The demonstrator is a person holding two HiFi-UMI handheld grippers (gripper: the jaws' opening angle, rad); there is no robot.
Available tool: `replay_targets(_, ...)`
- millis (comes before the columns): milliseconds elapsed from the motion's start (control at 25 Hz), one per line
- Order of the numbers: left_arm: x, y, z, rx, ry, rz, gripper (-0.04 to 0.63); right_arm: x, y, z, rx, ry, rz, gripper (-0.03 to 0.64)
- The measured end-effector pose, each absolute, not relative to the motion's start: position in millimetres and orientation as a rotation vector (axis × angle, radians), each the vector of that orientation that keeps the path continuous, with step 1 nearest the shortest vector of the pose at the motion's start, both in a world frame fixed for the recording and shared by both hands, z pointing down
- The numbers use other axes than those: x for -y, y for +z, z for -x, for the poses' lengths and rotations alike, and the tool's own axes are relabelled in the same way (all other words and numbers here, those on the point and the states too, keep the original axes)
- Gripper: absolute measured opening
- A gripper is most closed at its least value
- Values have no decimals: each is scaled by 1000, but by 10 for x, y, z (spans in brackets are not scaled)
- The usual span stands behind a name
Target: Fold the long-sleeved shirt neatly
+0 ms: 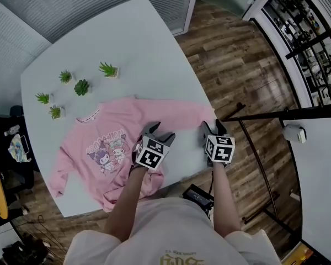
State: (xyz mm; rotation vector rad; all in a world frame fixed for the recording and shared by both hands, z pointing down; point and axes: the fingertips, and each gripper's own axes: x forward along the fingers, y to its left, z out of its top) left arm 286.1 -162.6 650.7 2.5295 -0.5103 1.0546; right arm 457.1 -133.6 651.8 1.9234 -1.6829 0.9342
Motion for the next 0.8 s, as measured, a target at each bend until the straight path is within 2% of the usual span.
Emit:
replay_targets(320, 1653, 6557, -2837, 498, 1054, -2524, 278, 1383, 6647, -4507, 1632, 936, -1870, 236)
replay_targets(600, 1670, 6603, -2792, 502, 1061, -2509, 272, 1402, 6677, -4461, 1628, 968, -1865, 193)
replay_targets(720, 1663, 6631, -2787, 505, 1063, -2490, 272, 1408, 6679, -4432, 1650, 979, -1834, 139)
replay_targets(800, 1666, 6666, -2786, 507, 1072, -2479, 272, 1438, 6680, -4384, 1677, 982, -1807, 62)
